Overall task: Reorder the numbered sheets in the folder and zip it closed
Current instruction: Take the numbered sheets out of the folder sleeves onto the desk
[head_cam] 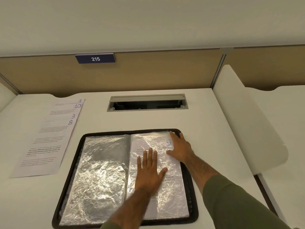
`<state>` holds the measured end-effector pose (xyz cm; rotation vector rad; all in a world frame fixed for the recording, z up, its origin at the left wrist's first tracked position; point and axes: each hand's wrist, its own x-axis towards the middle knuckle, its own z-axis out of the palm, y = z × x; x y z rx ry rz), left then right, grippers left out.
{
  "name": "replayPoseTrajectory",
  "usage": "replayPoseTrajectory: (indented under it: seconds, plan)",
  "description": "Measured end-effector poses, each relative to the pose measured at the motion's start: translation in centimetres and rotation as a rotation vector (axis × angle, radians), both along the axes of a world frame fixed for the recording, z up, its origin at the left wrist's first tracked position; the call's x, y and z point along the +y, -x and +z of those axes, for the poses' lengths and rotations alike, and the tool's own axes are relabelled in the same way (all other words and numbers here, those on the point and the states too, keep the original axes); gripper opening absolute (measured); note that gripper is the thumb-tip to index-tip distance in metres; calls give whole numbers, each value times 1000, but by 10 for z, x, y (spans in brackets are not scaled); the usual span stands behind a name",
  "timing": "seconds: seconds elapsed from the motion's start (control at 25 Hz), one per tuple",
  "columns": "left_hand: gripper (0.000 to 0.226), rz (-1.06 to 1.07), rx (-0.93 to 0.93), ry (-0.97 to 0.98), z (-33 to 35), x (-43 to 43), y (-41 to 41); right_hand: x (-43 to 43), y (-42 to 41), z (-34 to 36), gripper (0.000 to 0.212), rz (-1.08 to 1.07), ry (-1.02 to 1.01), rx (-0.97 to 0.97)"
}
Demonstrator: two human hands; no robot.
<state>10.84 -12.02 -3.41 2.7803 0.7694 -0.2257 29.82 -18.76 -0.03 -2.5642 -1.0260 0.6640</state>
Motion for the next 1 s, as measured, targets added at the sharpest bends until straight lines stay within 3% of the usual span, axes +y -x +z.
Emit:
replayPoseTrajectory:
  seconds: [0.16,0.4,0.52,0.72,0.84,1.0]
  plan:
    - [80,5,-3,-8,0,0,-1,-1,-4,-1,89,-88,-141,27]
    - [82,54,-47,48,5,-9,-8,4,-9,12,82,-430,-479,377]
    - [84,26,-58,72,10,-17,-17,0,-10,16,79,-605,-513,556]
    - [71,-28,-82,87,22,-19,-33,-9,-12,14,56,-345,-253,334]
    - [58,-12,-159,56,33,-7,-42,-10,-10,15,43,-280,-230,283]
    - [74,-16,-254,67,57,26,-63,-11,-3,14,31,-217,-253,256]
